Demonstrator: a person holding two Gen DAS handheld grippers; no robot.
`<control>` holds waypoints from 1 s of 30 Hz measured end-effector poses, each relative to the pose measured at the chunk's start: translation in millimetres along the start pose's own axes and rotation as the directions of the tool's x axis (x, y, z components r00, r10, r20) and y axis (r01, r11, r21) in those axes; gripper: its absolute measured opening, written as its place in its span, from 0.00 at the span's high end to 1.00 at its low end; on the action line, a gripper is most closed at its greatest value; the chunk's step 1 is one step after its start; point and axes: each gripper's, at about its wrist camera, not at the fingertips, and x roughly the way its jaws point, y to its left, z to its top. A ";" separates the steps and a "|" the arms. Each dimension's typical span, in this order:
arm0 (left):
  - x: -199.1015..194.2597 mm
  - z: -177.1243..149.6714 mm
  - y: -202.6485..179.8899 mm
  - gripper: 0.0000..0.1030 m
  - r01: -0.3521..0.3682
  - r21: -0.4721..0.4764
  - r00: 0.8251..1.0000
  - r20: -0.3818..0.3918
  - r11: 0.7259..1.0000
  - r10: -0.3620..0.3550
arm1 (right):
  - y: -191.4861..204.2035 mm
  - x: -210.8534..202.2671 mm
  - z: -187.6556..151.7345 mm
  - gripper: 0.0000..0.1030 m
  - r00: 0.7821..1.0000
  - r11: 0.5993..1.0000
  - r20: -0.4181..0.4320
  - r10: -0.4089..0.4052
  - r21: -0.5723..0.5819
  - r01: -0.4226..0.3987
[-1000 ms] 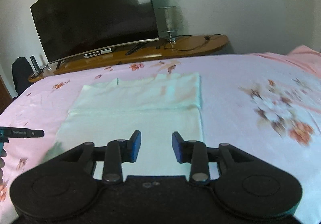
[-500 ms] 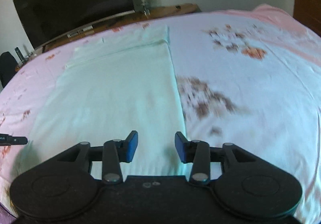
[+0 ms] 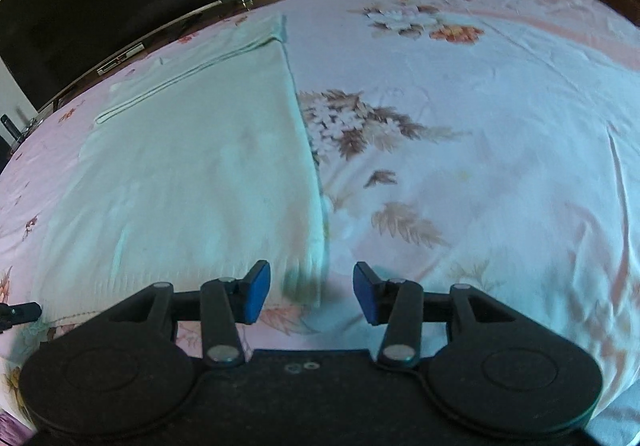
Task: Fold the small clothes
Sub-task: 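Move both open grippers to the hem edge of the white sweater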
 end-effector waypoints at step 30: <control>-23.0 -2.7 -38.8 0.97 -0.188 0.180 0.973 0.166 0.966 0.159 | 11.8 21.2 5.1 0.55 0.997 0.999 -0.059 0.054 0.005 -0.054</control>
